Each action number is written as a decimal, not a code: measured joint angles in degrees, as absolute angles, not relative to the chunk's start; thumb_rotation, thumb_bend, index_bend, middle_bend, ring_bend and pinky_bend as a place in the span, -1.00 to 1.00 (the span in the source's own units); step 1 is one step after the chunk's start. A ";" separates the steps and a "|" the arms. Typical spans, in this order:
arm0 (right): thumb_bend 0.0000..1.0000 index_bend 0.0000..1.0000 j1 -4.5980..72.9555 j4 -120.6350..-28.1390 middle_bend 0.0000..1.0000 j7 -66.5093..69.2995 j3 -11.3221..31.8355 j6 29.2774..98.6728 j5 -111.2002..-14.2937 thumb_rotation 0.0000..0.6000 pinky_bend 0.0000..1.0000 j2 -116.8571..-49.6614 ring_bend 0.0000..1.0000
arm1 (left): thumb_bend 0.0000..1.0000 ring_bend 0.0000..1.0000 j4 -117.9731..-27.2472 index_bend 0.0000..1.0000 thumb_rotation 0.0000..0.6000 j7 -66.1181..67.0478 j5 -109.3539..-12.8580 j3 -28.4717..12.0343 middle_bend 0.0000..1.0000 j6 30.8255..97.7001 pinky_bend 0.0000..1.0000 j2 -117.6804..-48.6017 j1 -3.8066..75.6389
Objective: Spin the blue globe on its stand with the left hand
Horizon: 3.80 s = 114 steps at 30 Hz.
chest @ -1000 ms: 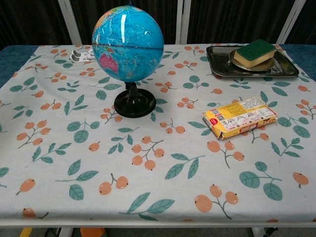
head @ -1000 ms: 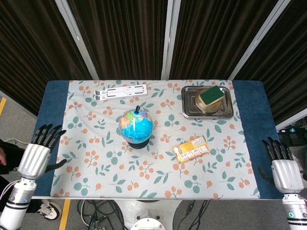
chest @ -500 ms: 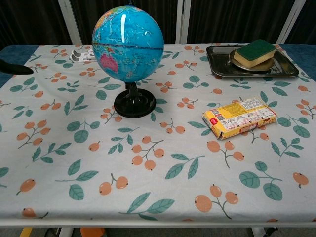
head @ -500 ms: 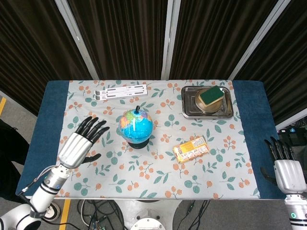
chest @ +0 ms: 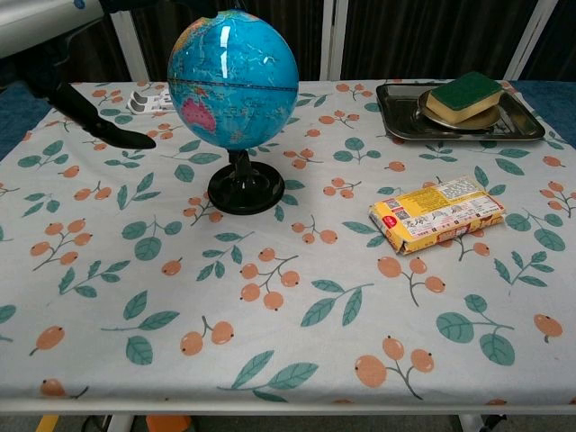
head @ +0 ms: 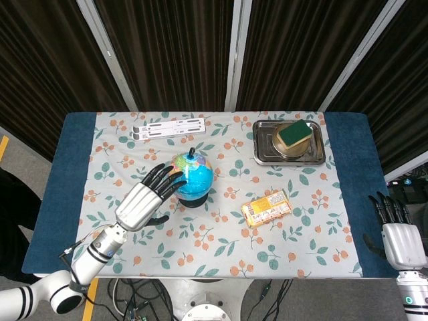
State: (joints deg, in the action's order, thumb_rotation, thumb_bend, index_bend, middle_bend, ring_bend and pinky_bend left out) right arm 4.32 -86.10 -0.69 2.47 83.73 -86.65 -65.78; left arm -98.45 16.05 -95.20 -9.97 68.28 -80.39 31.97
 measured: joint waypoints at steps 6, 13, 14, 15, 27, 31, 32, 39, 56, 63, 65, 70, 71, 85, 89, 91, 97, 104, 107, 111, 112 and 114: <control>-0.57 -1.00 4.33 -85.67 -1.00 -0.28 2.46 83.55 -86.51 1.00 -1.00 -65.98 -1.00 | -0.92 -1.00 -96.80 -0.69 1.00 16.27 -93.82 -10.05 -0.80 66.91 -0.85 -82.20 33.69; -0.57 -1.00 4.23 -85.29 -1.00 0.14 2.53 83.65 -86.36 1.00 -1.00 -65.93 -1.00 | -0.92 -1.00 -95.72 -0.69 1.00 16.57 -92.95 -9.42 -0.80 67.09 -0.85 -82.83 34.29; -0.57 -1.00 4.23 -85.26 -1.00 0.15 2.51 83.61 -86.36 1.00 -1.00 -65.96 -1.00 | -0.92 -1.00 -95.70 -0.69 1.00 16.59 -92.89 -9.30 -0.80 67.29 -0.85 -82.79 34.27; -0.57 -1.00 4.24 -85.25 -1.00 0.14 2.50 83.59 -86.38 1.00 -1.00 -65.98 -1.00 | -0.92 -1.00 -95.68 -0.69 1.00 16.62 -92.83 -9.21 -0.80 67.45 -0.85 -82.74 34.24; -0.57 -1.00 4.30 -85.30 -1.00 -0.17 2.49 83.48 -86.38 1.00 -1.00 -66.12 -1.00 | -0.92 -1.00 -95.64 -0.69 1.00 17.56 -90.06 -8.32 -0.80 68.99 -0.85 -81.08 32.86; -0.57 -1.00 4.29 -85.28 -1.00 -0.21 2.45 83.42 -86.38 1.00 -1.00 -66.15 -1.00 | -0.92 -1.00 -95.76 -0.69 1.00 17.87 -88.73 -8.37 -0.80 69.96 -0.85 -80.05 32.07; -0.57 -1.00 4.30 -85.28 -1.00 -0.23 2.45 83.43 -86.39 1.00 -1.00 -66.15 -1.00 | -0.92 -1.00 -95.76 -0.69 1.00 17.91 -88.42 -8.43 -0.80 70.22 -0.85 -79.80 31.90; -0.57 -1.00 4.30 -85.43 -1.00 -0.40 2.49 83.51 -86.42 1.00 -1.00 -66.09 -1.00 | -0.92 -1.00 -95.77 -0.69 1.00 18.63 -86.25 -8.97 -0.80 71.01 -0.85 -78.93 31.26; -0.57 -1.00 4.31 -84.99 -1.00 0.21 2.46 83.19 -86.18 1.00 -1.00 -66.21 -1.00 | -0.92 -1.00 -98.49 -0.69 1.00 15.67 -96.48 -7.87 -0.80 72.51 -0.85 -79.83 34.58; -0.57 -1.00 4.35 -84.46 -1.00 0.87 2.51 82.98 -85.99 1.00 -1.00 -66.34 -1.00 | -0.92 -1.00 -97.28 -0.69 1.00 15.45 -94.38 -7.55 -0.80 69.11 -0.85 -82.08 36.25; -0.57 -1.00 4.35 -84.30 -1.00 1.06 2.53 82.93 -85.90 1.00 -1.00 -66.38 -1.00 | -0.92 -1.00 -96.66 -0.69 1.00 15.67 -93.56 -7.52 -0.80 68.54 -0.85 -82.65 36.49; -0.57 -1.00 4.29 -84.10 -1.00 1.23 2.59 82.96 -85.76 1.00 -1.00 -66.37 -1.00 | -0.92 -1.00 -96.32 -0.69 1.00 16.11 -92.82 -7.47 -0.80 68.74 -0.85 -82.81 36.43; -0.57 -1.00 4.29 -84.09 -1.00 1.20 2.58 82.96 -85.80 1.00 -1.00 -66.39 -1.00 | -0.92 -1.00 -96.34 -0.69 1.00 16.23 -92.77 -7.47 -0.80 68.93 -0.85 -82.71 36.36; -0.57 -1.00 4.33 -84.10 -1.00 0.93 2.58 82.80 -85.67 1.00 -1.00 -66.48 -1.00 | -0.92 -1.00 -96.11 -0.69 1.00 16.21 -91.47 -6.59 -0.80 69.90 -0.85 -81.33 35.11; -0.57 -1.00 4.34 -84.10 -1.00 0.88 2.59 82.79 -85.67 1.00 -1.00 -66.49 -1.00 | -0.92 -0.90 -96.17 -0.69 1.00 15.99 -90.55 -6.64 -0.80 70.39 -0.83 -80.35 34.47; -0.57 -1.00 4.34 -84.14 -1.00 0.82 2.62 82.82 -85.65 1.00 -1.00 -66.49 -1.00 | -0.92 -0.88 -96.25 -0.69 1.00 15.70 -89.84 -6.71 -0.80 70.72 -0.83 -79.71 33.99; -0.57 -1.00 4.35 -84.41 -1.00 0.42 2.64 82.89 -85.70 1.00 -1.00 -66.40 -1.00 | -0.92 -0.88 -95.70 -0.69 1.00 14.00 -88.73 -7.08 -0.80 73.32 -0.83 -77.59 32.08; -0.57 -1.00 4.46 -84.78 -1.00 -0.09 2.56 82.76 -85.84 1.00 -1.00 -66.47 -1.00 | -0.92 -0.88 -95.54 -0.69 1.00 12.82 -90.22 -6.98 -0.79 75.02 -0.83 -76.79 31.26; -0.57 -1.00 4.45 -84.72 -1.00 -0.01 2.56 82.66 -85.70 1.00 -1.00 -66.47 -1.00 | -0.92 -0.88 -95.77 -0.69 1.00 12.92 -91.05 -6.84 -0.79 74.61 -0.83 -77.23 31.75; -0.57 -1.00 4.45 -84.50 -1.00 0.23 2.50 82.48 -85.61 1.00 -1.00 -66.54 -1.00 | -0.92 -0.88 -96.03 -0.69 1.00 13.06 -92.47 -6.72 -0.79 73.49 -0.83 -78.32 33.00; -0.57 -1.00 4.45 -84.41 -1.00 0.31 2.49 82.43 -85.58 1.00 -1.00 -66.56 -1.00 | -0.92 -0.88 -96.09 -0.69 1.00 13.12 -92.80 -6.73 -0.79 73.16 -0.83 -78.61 33.37; -0.57 -1.00 4.45 -84.24 -1.00 0.51 2.50 82.30 -85.45 1.00 -1.00 -66.60 -1.00 | -0.92 -0.88 -96.22 -0.69 1.00 13.33 -93.46 -6.79 -0.79 72.36 -0.83 -79.31 34.25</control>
State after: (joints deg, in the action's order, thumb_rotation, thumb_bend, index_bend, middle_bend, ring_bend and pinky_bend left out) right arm 4.45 -84.24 0.51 2.50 82.30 -85.45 -66.60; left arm -96.22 13.33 -93.46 -6.79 72.36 -79.31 34.25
